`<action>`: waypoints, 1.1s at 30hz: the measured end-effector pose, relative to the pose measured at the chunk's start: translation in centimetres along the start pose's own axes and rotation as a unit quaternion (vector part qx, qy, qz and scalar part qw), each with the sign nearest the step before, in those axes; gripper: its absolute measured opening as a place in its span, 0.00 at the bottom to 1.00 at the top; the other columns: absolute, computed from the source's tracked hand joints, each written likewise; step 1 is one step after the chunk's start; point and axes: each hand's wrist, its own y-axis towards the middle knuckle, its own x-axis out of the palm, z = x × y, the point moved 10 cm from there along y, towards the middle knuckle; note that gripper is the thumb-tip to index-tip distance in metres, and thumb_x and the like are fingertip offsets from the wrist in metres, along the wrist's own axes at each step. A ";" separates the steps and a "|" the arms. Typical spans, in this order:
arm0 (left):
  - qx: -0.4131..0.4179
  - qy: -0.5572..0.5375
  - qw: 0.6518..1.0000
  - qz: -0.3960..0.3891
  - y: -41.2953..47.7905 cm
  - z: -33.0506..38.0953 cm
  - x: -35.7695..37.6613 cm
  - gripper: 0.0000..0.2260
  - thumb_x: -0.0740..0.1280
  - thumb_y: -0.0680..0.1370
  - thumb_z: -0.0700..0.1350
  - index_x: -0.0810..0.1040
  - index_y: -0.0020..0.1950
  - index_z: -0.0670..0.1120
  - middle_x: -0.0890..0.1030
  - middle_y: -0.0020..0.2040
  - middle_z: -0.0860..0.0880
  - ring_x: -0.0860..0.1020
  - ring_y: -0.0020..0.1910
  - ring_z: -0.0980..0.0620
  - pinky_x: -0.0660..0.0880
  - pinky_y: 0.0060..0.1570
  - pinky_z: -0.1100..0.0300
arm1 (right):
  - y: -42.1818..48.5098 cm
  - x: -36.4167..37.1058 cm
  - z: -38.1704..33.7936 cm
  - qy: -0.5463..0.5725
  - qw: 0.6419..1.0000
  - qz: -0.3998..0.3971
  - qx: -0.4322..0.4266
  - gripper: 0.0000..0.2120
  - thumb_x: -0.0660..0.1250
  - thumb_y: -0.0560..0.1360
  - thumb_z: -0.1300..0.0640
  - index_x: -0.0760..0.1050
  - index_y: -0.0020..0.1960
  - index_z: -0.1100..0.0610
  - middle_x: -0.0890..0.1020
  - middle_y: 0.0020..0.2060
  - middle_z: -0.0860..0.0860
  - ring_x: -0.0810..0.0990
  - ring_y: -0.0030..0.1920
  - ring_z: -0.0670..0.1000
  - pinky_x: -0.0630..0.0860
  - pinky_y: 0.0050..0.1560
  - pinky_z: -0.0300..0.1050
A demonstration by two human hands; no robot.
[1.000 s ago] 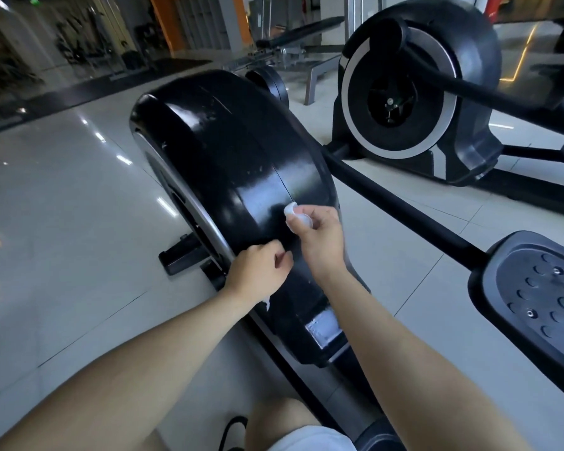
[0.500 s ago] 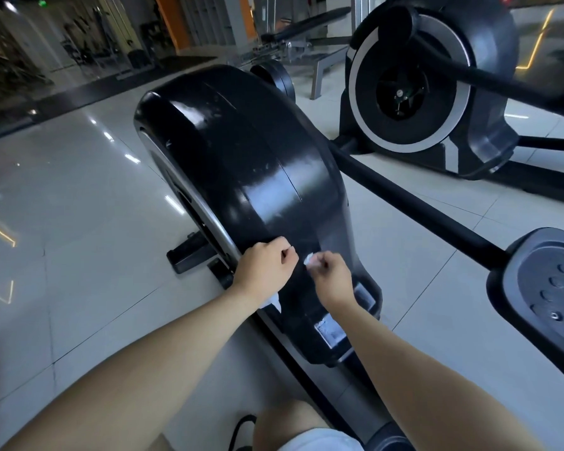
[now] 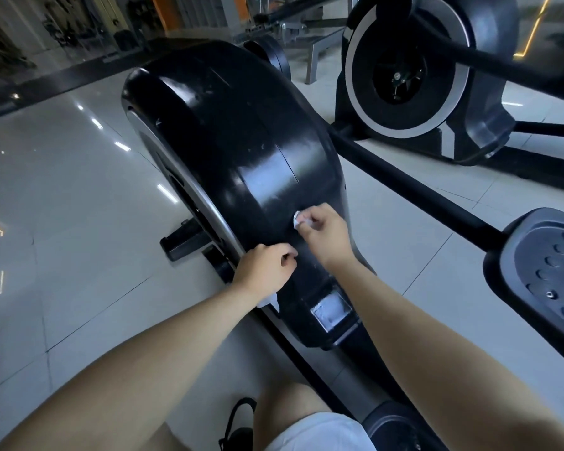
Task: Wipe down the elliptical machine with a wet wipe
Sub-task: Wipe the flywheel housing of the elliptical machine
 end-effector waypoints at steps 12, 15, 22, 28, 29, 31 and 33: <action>-0.024 -0.004 0.992 -0.123 -0.8 -4.1 11.4 0.17 0.60 0.79 0.45 0.77 0.65 0.58 0.83 0.47 0.53 0.80 0.43 0.49 0.74 0.39 0.58 | -3.9 2.9 16.9 -0.228 0.968 -0.038 0.100 0.14 0.63 0.76 0.70 0.78 0.38 0.54 0.74 0.42 0.48 0.75 0.40 0.49 0.65 0.39 0.32; -0.022 -0.002 0.989 -0.147 -0.8 -5.3 13.5 0.16 0.60 0.80 0.46 0.77 0.65 0.59 0.84 0.48 0.54 0.80 0.42 0.51 0.72 0.38 0.59 | -4.6 4.0 19.3 -0.297 0.946 -0.085 0.101 0.12 0.62 0.74 0.71 0.82 0.42 0.60 0.79 0.45 0.57 0.77 0.46 0.58 0.66 0.44 0.45; -0.036 0.009 0.982 -0.185 -1.0 -7.2 15.9 0.15 0.60 0.79 0.46 0.78 0.63 0.57 0.84 0.49 0.55 0.82 0.45 0.49 0.79 0.45 0.55 | -8.2 4.7 23.5 -0.347 0.914 -0.137 0.161 0.10 0.61 0.78 0.61 0.82 0.49 0.59 0.83 0.48 0.56 0.81 0.52 0.59 0.73 0.45 0.44; -0.069 0.028 0.972 -0.225 -2.0 -10.3 17.7 0.12 0.64 0.81 0.49 0.80 0.63 0.53 0.82 0.62 0.50 0.81 0.58 0.46 0.78 0.57 0.54 | -7.1 7.0 17.8 -0.229 0.969 -0.084 0.042 0.08 0.69 0.73 0.67 0.84 0.40 0.57 0.80 0.44 0.53 0.77 0.39 0.50 0.74 0.44 0.40; -0.070 0.026 0.971 -0.226 -2.1 -10.7 17.7 0.13 0.63 0.81 0.48 0.80 0.64 0.53 0.82 0.61 0.50 0.81 0.58 0.46 0.78 0.57 0.54 | -7.2 7.5 18.0 -0.224 0.970 -0.086 0.041 0.09 0.69 0.71 0.69 0.84 0.40 0.57 0.79 0.44 0.53 0.77 0.38 0.50 0.73 0.43 0.39; -0.068 0.013 0.971 -0.231 -2.3 -10.9 17.9 0.13 0.62 0.81 0.47 0.78 0.65 0.53 0.83 0.59 0.50 0.81 0.55 0.47 0.79 0.55 0.53 | -8.2 7.8 19.3 -0.241 0.964 -0.095 0.063 0.11 0.69 0.70 0.71 0.85 0.40 0.58 0.80 0.44 0.54 0.79 0.41 0.53 0.72 0.44 0.39; -0.058 0.002 0.970 -0.238 -2.4 -10.3 18.2 0.14 0.61 0.81 0.46 0.76 0.65 0.53 0.84 0.56 0.51 0.81 0.51 0.47 0.79 0.53 0.50 | -10.0 7.4 21.4 -0.269 0.953 -0.107 0.084 0.12 0.68 0.70 0.71 0.85 0.40 0.57 0.80 0.44 0.54 0.79 0.45 0.55 0.73 0.44 0.42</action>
